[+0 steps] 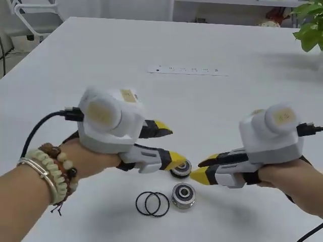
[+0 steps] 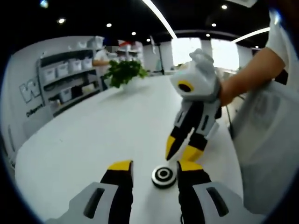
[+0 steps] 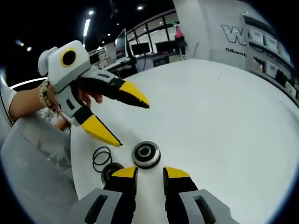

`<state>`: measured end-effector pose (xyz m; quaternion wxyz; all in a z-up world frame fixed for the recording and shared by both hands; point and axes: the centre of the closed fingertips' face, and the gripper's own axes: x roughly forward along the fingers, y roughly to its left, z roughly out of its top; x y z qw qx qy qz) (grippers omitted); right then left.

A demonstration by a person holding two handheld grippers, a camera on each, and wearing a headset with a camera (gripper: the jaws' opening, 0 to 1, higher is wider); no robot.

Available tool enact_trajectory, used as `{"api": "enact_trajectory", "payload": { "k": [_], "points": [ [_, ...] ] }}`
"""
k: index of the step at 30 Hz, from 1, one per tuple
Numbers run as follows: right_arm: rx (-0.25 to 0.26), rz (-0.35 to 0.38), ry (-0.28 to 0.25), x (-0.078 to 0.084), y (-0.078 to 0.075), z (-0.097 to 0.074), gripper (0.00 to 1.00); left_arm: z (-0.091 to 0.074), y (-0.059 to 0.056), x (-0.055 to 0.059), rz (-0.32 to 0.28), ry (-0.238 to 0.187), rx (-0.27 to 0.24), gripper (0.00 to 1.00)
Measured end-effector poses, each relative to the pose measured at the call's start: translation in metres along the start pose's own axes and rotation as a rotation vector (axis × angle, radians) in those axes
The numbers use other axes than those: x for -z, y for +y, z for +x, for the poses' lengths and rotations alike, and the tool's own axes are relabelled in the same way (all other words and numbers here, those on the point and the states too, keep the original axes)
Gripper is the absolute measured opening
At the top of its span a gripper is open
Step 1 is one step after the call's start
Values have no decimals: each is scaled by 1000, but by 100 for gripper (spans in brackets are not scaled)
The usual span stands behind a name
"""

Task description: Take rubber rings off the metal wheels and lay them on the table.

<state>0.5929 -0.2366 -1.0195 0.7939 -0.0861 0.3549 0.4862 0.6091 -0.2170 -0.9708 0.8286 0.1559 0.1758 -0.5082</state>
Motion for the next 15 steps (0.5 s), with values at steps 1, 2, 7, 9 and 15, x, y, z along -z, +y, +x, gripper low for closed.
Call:
{"api": "enact_trajectory", "payload": {
  "k": [1,2,7,9,15],
  "points": [
    [-3,-1,2,0,1,1,20,2,-3,3,8,14,15,34],
    [-4,-3,4,1,1,2,20,4,-6,6,18,28,24,33],
    [-2,-22,15,3,2,4,20,11,-4,16,-11,50,-9,24],
    [-1,-25,17,3,3,5,20,12,-5,19,-14,56,-3,24],
    [-5,-31,14,2,5,7,20,14,-6,21,-62,55,-9,20]
  ]
}}
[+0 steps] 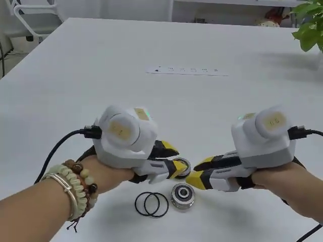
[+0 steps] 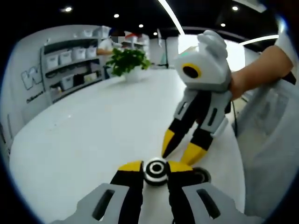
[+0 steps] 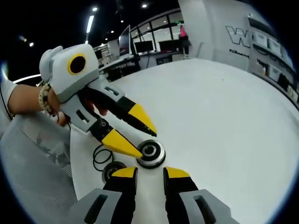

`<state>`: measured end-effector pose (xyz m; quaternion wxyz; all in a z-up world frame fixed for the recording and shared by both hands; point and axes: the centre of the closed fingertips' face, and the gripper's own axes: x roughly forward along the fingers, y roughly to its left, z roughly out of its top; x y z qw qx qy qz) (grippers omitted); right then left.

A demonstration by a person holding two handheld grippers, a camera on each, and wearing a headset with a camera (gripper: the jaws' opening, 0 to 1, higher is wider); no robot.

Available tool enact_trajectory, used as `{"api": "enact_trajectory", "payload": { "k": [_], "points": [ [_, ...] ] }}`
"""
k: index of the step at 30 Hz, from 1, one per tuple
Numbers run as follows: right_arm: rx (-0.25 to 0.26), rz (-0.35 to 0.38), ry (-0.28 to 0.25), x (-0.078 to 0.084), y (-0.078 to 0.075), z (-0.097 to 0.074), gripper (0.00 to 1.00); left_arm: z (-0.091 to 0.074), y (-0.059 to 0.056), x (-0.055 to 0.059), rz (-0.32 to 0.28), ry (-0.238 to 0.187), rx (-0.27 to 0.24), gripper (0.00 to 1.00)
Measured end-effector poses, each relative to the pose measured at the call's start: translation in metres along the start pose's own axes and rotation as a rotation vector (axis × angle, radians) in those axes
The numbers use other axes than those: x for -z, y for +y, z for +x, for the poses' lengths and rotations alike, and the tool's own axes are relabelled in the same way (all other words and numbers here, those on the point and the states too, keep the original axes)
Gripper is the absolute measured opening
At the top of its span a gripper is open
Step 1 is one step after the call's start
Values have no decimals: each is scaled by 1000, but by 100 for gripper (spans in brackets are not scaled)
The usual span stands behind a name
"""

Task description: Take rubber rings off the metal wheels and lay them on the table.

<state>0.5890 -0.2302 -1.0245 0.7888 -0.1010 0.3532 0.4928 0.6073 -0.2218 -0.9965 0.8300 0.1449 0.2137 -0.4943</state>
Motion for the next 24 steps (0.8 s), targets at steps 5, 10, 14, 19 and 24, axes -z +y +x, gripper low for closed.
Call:
{"api": "enact_trajectory", "payload": {
  "k": [5,10,14,19,24],
  "points": [
    [7,-8,-6,-1,0,1,20,5,-1,8,-11,24,-11,18],
    [11,-7,-25,-4,0,1,21,4,-3,8,-59,14,-4,16],
    [15,-38,-33,-4,1,4,22,3,-3,9,-61,10,-2,15],
    [12,-38,-55,-7,2,4,22,2,-5,10,-58,8,8,15],
    [7,-69,-53,-6,3,5,20,3,-6,10,-59,7,9,15]
  ]
}}
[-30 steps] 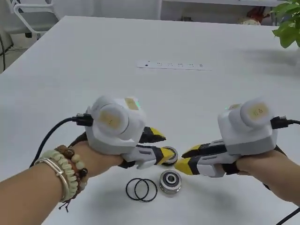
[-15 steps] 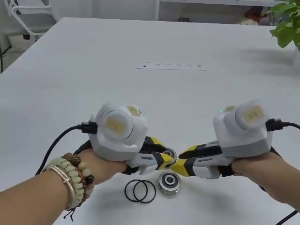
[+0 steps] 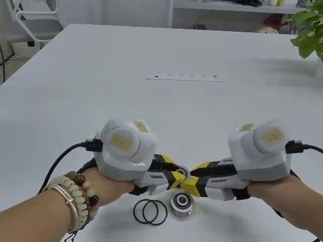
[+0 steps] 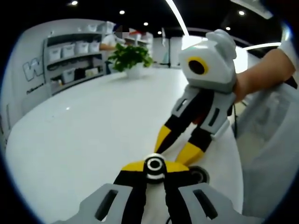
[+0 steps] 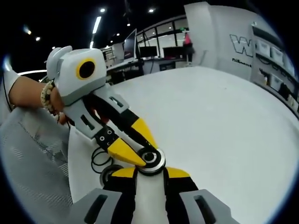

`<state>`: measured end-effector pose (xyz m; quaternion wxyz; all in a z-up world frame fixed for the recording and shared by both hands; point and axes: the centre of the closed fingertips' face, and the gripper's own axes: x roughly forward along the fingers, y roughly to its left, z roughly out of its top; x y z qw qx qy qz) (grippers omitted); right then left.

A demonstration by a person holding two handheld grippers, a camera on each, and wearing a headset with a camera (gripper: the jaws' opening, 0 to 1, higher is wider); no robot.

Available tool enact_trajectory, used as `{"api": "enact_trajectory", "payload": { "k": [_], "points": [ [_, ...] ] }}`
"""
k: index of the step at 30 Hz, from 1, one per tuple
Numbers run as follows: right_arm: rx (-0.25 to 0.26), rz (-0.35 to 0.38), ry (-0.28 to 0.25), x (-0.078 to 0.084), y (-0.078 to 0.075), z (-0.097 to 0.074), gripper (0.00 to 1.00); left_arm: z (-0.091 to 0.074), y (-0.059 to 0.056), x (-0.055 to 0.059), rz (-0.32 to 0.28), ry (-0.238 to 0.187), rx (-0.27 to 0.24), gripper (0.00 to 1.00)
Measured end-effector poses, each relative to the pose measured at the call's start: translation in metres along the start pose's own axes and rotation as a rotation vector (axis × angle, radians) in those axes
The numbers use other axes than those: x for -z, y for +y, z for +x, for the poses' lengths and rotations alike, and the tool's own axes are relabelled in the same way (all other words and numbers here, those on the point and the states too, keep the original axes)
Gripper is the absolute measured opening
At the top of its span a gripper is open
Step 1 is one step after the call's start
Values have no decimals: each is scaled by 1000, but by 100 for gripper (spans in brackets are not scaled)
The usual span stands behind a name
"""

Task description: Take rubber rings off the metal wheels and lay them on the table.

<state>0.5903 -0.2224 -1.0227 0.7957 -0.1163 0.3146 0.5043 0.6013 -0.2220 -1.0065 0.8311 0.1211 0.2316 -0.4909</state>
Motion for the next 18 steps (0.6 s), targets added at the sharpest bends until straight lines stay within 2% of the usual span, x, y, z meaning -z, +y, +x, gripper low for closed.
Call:
{"api": "enact_trajectory", "payload": {
  "k": [8,11,18],
  "points": [
    [2,-56,20,2,-1,-1,18,0,0,0,0,-4,1,15],
    [5,-65,36,5,-3,-2,15,1,0,0,-1,-5,1,15],
    [2,-67,34,5,-2,-3,13,1,0,0,-2,-5,0,15]
  ]
}}
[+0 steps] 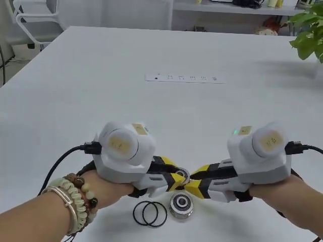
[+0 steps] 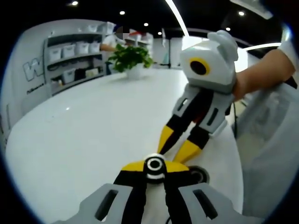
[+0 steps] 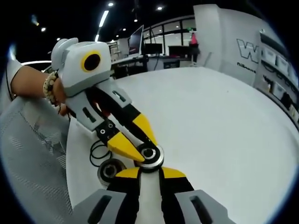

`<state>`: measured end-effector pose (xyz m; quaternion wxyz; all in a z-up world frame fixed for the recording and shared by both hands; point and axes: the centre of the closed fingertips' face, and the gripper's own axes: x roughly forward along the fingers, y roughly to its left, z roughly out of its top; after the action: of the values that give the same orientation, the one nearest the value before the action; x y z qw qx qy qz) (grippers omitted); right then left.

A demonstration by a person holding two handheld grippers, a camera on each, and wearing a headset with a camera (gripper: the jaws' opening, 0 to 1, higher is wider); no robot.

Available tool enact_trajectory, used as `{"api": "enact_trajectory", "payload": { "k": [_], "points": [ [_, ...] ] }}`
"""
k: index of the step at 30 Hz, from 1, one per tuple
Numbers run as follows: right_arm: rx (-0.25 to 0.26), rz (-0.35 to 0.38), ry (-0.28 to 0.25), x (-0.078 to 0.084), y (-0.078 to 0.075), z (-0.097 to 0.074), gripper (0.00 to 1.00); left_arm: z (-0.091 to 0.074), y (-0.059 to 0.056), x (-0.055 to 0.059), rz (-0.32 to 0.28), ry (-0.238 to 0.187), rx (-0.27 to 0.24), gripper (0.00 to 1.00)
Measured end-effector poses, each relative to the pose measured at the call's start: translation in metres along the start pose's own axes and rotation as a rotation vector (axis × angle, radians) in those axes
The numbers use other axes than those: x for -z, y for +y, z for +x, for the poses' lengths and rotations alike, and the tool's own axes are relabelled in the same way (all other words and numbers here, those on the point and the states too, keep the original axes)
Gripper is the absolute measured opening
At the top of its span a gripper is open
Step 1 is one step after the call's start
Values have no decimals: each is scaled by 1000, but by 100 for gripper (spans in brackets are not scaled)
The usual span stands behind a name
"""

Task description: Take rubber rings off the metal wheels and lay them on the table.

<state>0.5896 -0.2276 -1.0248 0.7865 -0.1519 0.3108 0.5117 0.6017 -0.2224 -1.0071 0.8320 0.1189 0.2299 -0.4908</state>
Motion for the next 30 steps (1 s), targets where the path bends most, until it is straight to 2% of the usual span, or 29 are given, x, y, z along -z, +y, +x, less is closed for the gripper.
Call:
{"api": "enact_trajectory", "payload": {
  "k": [4,5,6,7,8,9,13,17,20,22,23,27,30],
  "points": [
    [-1,-15,7,1,0,-1,9,0,0,0,0,1,0,15],
    [1,-18,9,1,-1,-1,5,-1,0,0,1,2,-1,15],
    [10,-25,12,2,-3,-2,1,-1,0,0,0,2,0,15],
    [44,-41,24,4,-8,-2,0,-1,0,0,0,2,2,15],
    [51,-55,43,7,-9,-1,0,-1,-1,0,1,2,7,15],
    [39,-42,50,9,-5,1,0,-1,-3,0,6,2,12,15],
    [48,-12,27,3,-10,-4,0,-1,-2,0,14,4,13,15],
    [27,-5,28,3,-6,-5,11,-1,-2,0,20,2,16,15],
    [13,4,29,3,-3,-4,15,-1,-2,0,22,1,18,15],
    [-21,24,5,0,5,-1,20,-1,-2,0,23,2,18,15],
    [-14,23,11,1,4,0,21,-1,-2,0,23,1,18,15],
    [7,-3,7,2,2,4,22,-1,-2,0,22,1,18,15],
    [-8,11,-3,1,3,3,20,-1,-2,-1,21,0,18,15]
  ]
}}
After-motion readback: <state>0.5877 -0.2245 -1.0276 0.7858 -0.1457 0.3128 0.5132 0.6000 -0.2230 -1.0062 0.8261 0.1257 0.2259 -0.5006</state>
